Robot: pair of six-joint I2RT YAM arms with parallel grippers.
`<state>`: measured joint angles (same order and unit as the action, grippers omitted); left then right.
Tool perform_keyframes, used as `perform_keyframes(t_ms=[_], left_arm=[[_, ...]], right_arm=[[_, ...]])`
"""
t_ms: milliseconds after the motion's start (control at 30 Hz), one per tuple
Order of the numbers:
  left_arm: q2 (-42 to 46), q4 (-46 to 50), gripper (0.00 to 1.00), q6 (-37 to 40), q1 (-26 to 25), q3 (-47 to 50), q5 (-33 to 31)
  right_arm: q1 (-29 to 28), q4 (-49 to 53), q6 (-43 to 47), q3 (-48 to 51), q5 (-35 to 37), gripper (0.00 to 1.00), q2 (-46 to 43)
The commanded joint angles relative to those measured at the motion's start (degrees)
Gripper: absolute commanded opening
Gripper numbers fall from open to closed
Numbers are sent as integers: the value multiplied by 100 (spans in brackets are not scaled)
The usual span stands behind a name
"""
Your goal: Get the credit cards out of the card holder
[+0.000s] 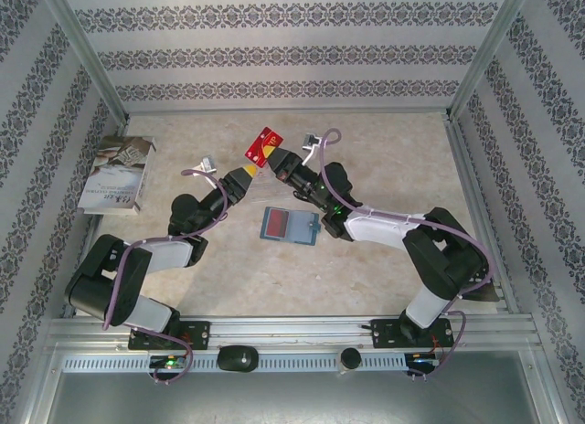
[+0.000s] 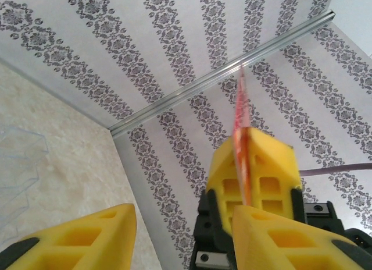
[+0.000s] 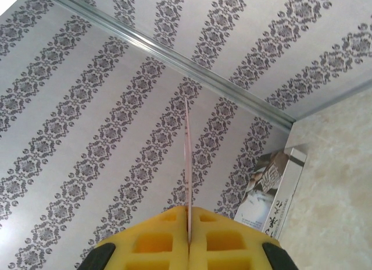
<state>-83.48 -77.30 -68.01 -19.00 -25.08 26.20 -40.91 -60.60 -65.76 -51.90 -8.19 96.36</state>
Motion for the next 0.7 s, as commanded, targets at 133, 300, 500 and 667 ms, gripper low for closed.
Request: perform_keyframes(t_ms=[133, 300, 500, 667], left_arm=[[330, -459, 47, 128, 10, -131, -149], [183, -464, 45, 80, 3, -250, -150], [242, -464, 33, 95, 7, -359, -139], [303, -453, 13, 86, 18, -307, -132]], right_arm=[[-104, -405, -233, -12, 106, 0, -5], [-211, -444, -350, -79, 18, 0, 84], [-301, -410, -427, -60, -68, 0, 170], [-271, -457, -612, -36, -274, 0, 277]])
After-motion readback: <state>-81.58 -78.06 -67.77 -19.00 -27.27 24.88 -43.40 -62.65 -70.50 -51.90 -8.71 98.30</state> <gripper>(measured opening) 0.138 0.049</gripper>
